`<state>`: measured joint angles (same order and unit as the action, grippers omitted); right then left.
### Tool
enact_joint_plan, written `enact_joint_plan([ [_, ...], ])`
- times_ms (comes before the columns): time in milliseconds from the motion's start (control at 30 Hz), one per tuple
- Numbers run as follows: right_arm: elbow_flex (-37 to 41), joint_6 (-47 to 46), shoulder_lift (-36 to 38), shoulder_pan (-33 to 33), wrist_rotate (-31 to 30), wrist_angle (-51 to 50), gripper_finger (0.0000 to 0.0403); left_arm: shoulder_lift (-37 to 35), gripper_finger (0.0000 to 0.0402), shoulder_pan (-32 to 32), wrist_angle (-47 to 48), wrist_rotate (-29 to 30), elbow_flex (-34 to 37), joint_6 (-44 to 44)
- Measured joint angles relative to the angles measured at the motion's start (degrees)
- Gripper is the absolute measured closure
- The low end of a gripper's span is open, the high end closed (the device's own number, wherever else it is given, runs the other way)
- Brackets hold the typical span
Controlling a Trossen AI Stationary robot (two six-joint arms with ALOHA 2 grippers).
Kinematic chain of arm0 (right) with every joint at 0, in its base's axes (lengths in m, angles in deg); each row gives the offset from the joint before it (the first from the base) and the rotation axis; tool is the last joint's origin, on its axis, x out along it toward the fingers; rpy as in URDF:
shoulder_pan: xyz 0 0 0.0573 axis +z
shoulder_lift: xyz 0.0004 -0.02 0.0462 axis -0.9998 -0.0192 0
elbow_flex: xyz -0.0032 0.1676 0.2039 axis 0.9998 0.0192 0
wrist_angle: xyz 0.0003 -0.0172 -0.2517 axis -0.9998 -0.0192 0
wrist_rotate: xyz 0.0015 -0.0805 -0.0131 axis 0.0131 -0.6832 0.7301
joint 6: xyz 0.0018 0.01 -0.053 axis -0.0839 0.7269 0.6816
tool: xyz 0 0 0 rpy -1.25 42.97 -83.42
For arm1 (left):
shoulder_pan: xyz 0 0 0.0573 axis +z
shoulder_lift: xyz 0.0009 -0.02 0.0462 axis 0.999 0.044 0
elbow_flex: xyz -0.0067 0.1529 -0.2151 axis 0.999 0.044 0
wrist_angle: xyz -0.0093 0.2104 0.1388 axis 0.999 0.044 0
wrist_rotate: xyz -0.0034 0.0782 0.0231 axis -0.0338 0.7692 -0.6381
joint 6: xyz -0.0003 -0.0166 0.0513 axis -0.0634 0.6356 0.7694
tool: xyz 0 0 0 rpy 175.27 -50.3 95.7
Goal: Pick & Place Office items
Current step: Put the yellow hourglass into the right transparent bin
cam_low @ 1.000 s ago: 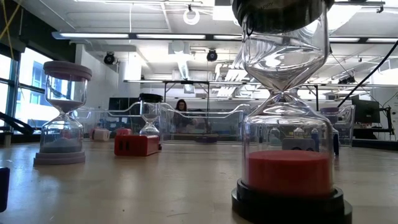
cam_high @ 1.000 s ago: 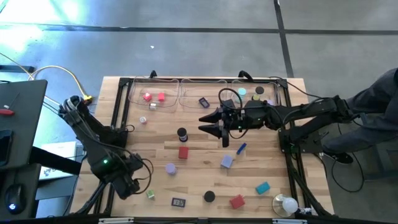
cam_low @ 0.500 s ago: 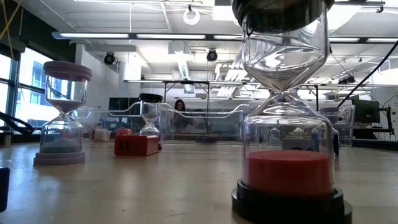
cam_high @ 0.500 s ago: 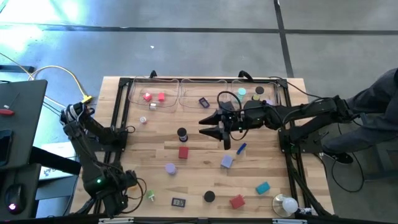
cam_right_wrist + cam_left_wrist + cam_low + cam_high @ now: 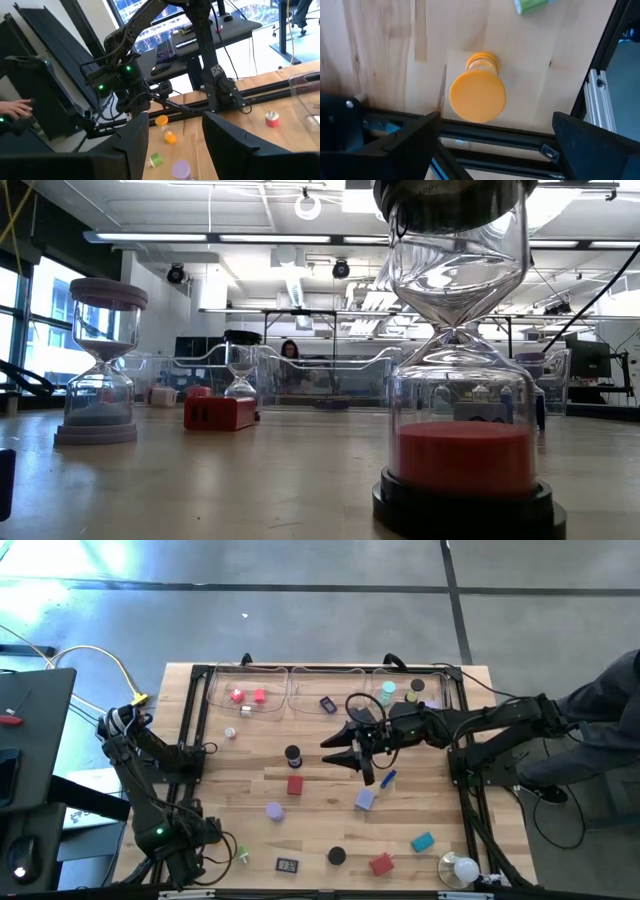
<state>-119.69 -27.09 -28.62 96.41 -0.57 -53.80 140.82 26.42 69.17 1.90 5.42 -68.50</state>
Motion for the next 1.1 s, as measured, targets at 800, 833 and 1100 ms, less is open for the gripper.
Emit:
enact_joint_plan([
  [800, -0.01, 2.72, 0.00, -0.02, 2.97, -3.65, 0.0229, 0.02, 0.0030, -1.09, 1.79, 4.97, 0.00, 3.37],
  [833, -0.01, 2.72, 0.00, -0.02, 2.97, -3.67, 0.0229, 0.02, 0.0030, -1.09, 1.78, 4.97, 0.00, 3.70],
  [1100, -0.01, 2.72, 0.00, -0.02, 2.97, -3.66, 0.0229, 0.02, 0.0030, -1.09, 1.76, 4.95, 0.00, 4.99],
])
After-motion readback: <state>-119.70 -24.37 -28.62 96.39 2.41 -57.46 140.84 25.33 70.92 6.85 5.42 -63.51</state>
